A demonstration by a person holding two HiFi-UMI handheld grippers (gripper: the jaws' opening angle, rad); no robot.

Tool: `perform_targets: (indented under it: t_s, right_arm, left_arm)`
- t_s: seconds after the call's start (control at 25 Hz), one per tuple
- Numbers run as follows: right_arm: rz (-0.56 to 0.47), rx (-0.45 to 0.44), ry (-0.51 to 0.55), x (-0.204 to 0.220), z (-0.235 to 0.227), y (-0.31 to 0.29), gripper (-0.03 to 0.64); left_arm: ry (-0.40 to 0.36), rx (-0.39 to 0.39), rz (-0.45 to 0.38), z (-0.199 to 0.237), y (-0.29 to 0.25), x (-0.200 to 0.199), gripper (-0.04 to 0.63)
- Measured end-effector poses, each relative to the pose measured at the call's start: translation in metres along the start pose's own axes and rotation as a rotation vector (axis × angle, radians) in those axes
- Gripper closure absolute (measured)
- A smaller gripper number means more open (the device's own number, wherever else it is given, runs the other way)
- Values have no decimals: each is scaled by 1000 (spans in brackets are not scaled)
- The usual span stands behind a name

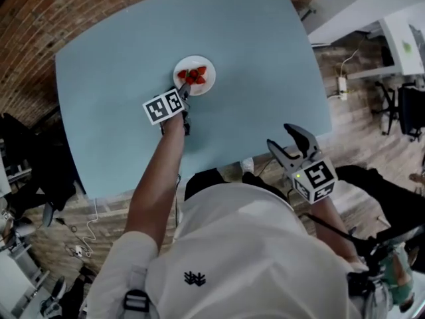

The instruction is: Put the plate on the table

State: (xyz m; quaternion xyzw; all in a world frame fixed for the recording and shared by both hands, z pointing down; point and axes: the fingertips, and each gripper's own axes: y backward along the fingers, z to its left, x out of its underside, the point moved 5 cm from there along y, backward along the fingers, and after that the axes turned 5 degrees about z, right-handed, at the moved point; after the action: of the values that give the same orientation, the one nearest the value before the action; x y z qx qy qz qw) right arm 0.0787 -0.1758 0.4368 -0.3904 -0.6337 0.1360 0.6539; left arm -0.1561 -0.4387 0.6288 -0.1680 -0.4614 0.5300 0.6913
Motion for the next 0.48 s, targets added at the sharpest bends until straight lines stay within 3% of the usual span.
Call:
perform_targets:
  t_s: [0.28, 0.48]
  right_arm:
    - [-51, -43, 55, 23, -25, 30, 376]
    - [-109, -80, 89, 37, -43, 50, 376]
  left_arm:
    - [-51, -46, -86, -34, 47, 22, 373]
    - [-101, 4, -163, -81, 93, 52, 373]
